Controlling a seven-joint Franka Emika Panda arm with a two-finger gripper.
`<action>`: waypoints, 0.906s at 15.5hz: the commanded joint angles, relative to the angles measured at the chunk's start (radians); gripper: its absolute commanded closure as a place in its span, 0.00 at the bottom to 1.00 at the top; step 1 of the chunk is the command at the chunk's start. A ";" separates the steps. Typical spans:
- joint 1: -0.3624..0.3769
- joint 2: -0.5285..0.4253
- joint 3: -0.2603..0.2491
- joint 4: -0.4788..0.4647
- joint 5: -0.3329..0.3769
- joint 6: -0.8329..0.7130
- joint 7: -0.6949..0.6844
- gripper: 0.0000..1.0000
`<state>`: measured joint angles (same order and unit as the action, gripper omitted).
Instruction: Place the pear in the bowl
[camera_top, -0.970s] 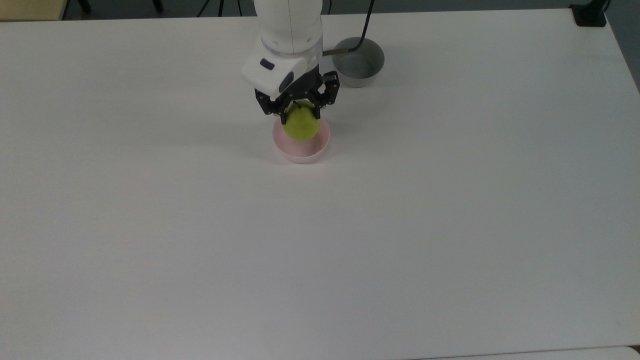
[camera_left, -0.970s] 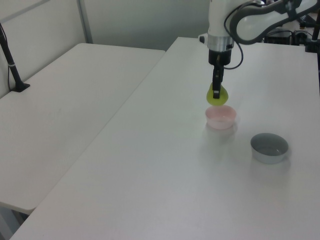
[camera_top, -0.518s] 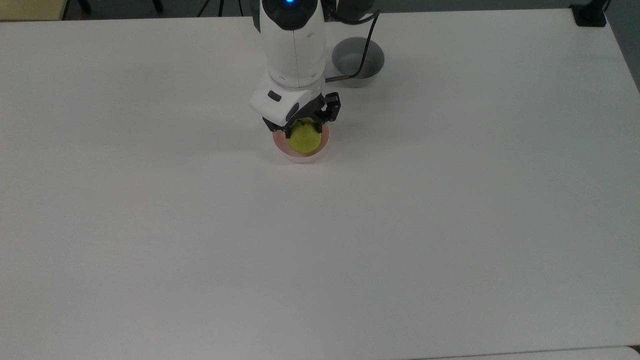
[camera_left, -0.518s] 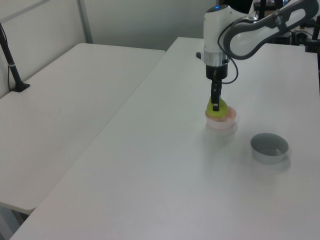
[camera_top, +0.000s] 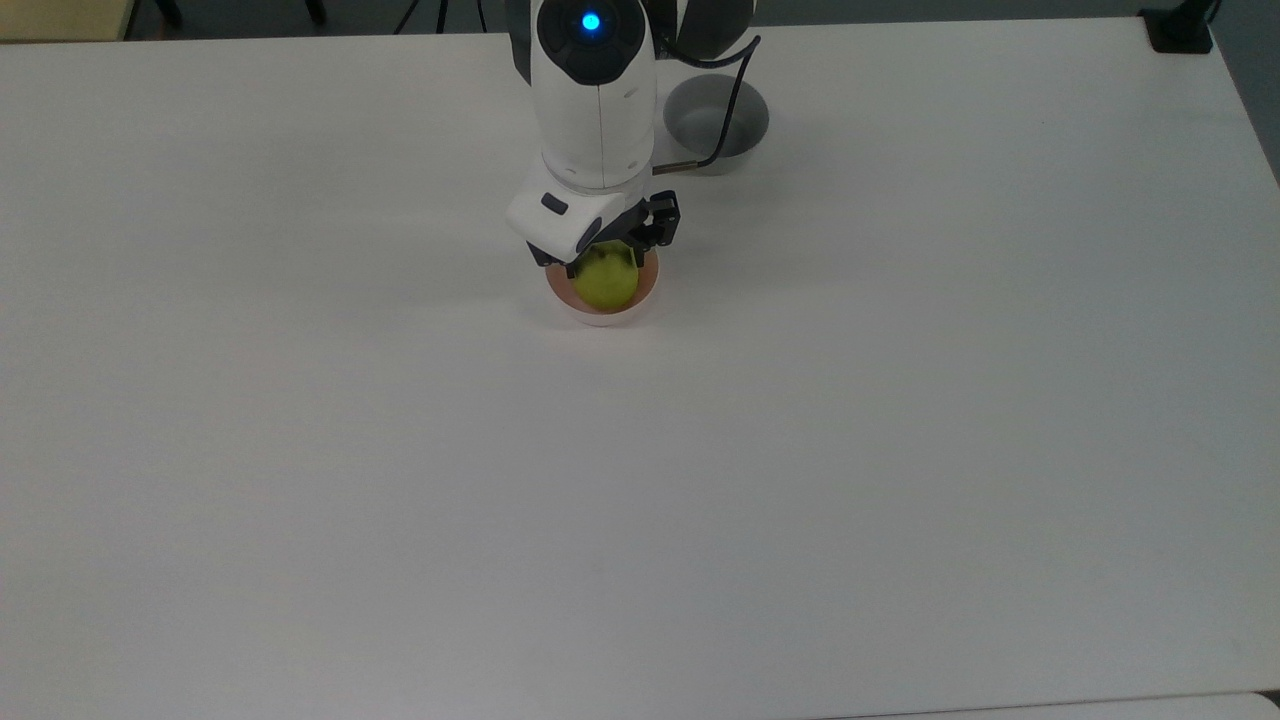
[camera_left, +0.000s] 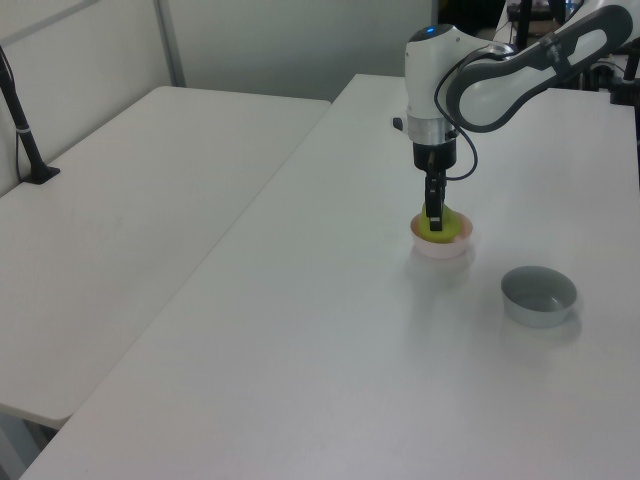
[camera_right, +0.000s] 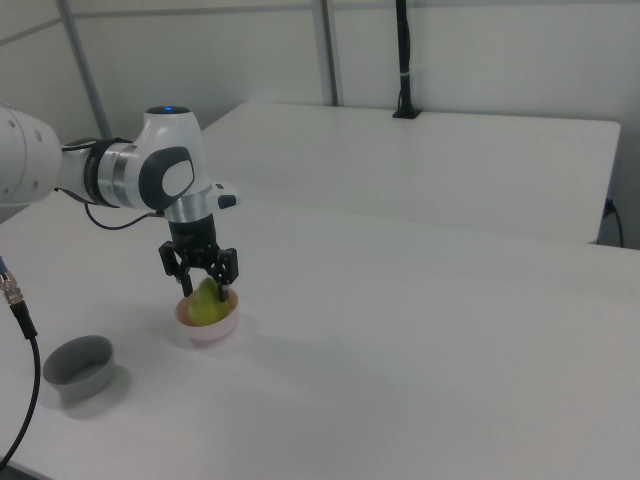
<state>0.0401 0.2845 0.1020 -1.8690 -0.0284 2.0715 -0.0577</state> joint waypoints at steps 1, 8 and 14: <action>0.004 -0.033 -0.007 -0.024 -0.015 0.019 0.065 0.00; -0.046 -0.145 -0.008 0.071 -0.015 -0.167 0.093 0.00; -0.088 -0.292 -0.022 0.126 -0.015 -0.318 0.090 0.00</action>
<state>-0.0514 0.0487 0.0945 -1.7401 -0.0293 1.7929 0.0121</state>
